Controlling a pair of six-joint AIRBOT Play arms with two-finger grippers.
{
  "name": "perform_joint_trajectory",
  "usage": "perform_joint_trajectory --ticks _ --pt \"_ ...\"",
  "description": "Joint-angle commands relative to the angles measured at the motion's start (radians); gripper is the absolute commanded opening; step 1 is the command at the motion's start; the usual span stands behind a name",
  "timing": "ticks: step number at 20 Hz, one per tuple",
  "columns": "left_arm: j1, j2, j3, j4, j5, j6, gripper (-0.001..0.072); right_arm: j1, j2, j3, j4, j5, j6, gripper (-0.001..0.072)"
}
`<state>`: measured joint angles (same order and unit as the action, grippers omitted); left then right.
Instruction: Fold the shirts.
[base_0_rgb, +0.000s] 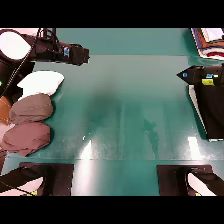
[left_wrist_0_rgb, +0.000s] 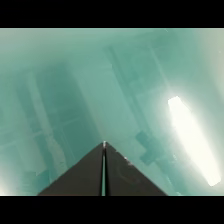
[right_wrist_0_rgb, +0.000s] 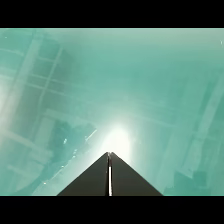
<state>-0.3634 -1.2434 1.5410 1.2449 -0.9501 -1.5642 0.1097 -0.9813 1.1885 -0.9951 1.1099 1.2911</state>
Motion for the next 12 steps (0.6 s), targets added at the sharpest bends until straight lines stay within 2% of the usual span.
perform_joint_trajectory --ticks 1,3,5,6,7,8,10,12 --pt "0.0 0.0 0.0 0.0 0.0 0.0 0.0026 0.001 0.001 0.0 0.0 0.0 0.0 0.0017" --pt "0.0 -0.001 0.0 -0.005 0.002 -0.005 0.0026 0.001 0.001 -0.001 0.0 0.0 0.0 0.0017" --pt "0.0 -0.001 0.0 0.019 0.059 0.009 0.0029 0.001 0.001 -0.002 0.0 0.0 0.0 0.0017" --pt "0.003 -0.001 0.0 0.083 0.073 0.021 0.0237 0.001 0.001 -0.002 0.0 0.0 0.0 0.0017" --pt "0.009 -0.004 0.0 0.173 0.071 0.003 0.0517 0.001 0.001 -0.002 0.0 -0.001 0.0 0.0017" --pt "0.021 -0.011 0.0 0.27 0.054 -0.042 0.0574 0.001 0.001 -0.002 0.0 0.0 0.0 0.0017" --pt "0.089 -0.043 -0.015 0.415 -0.003 -0.1 0.0574 0.001 0.001 -0.002 0.0 0.0 0.0 0.0017" --pt "0.193 -0.083 -0.06 0.424 -0.024 -0.108 0.0574 0.001 0.001 -0.002 0.0 -0.001 0.0 0.0017"
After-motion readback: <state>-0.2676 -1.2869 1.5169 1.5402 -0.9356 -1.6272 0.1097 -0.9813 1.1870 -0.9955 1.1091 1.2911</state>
